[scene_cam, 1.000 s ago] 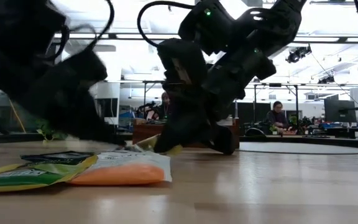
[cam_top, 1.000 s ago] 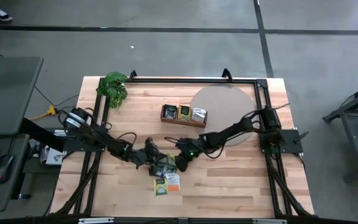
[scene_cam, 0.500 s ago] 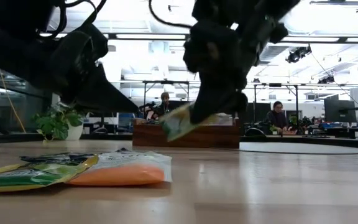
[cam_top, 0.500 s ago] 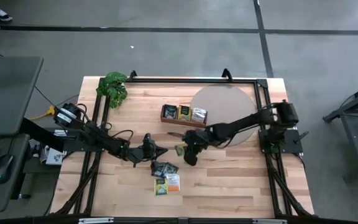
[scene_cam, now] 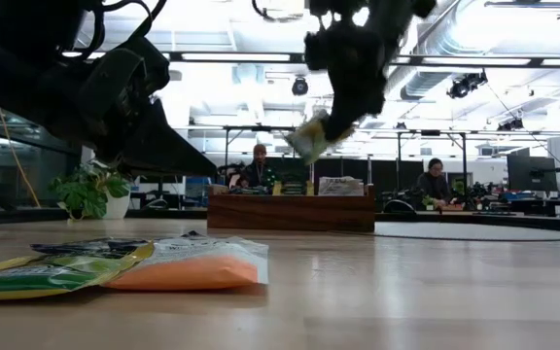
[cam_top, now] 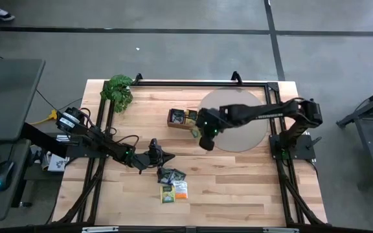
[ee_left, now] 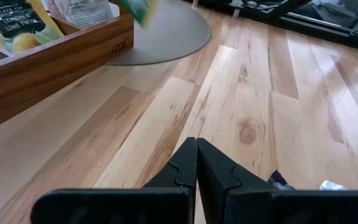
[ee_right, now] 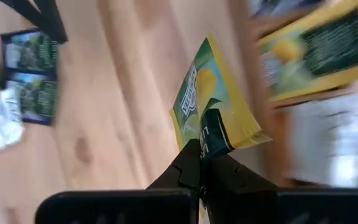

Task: Pick & Place Tea
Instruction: Put the yellow tea bag into the middle section of the wooden organizer

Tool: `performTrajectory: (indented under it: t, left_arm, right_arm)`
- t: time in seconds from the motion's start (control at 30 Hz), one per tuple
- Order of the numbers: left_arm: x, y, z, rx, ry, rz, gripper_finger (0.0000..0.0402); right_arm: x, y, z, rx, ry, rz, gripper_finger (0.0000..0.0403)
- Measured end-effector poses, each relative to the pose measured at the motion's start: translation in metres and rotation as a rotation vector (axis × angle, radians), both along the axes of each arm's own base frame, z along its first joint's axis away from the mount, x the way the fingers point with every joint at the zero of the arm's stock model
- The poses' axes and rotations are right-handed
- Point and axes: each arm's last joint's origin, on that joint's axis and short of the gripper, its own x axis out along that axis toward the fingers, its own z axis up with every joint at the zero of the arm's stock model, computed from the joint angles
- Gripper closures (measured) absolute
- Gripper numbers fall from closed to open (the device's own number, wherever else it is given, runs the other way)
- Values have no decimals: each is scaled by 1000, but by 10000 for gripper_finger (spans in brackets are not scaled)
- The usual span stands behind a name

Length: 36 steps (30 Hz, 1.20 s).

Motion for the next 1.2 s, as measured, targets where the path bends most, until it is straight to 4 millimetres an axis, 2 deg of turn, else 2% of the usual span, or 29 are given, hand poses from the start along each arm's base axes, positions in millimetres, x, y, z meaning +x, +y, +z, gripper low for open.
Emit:
performTrajectory:
  t: [0.23,0.43,0.63,0.93,1.2]
  left_arm:
    - [0,0,0,2,5,0,400]
    - [0,0,0,2,5,0,400]
    - [0,0,0,1,5,-1,400]
    - [0,0,-1,3,11,-3,400]
    - [-1,1,-4,2,40,4,400]
  right_arm:
    - [8,-23,59,-183,46,67,403]
    - [16,-38,82,-277,54,164,402]
    - [31,-48,75,-369,168,216,402]
    - [63,-55,34,-407,347,334,402]
    - [77,-61,8,-417,457,410,402]
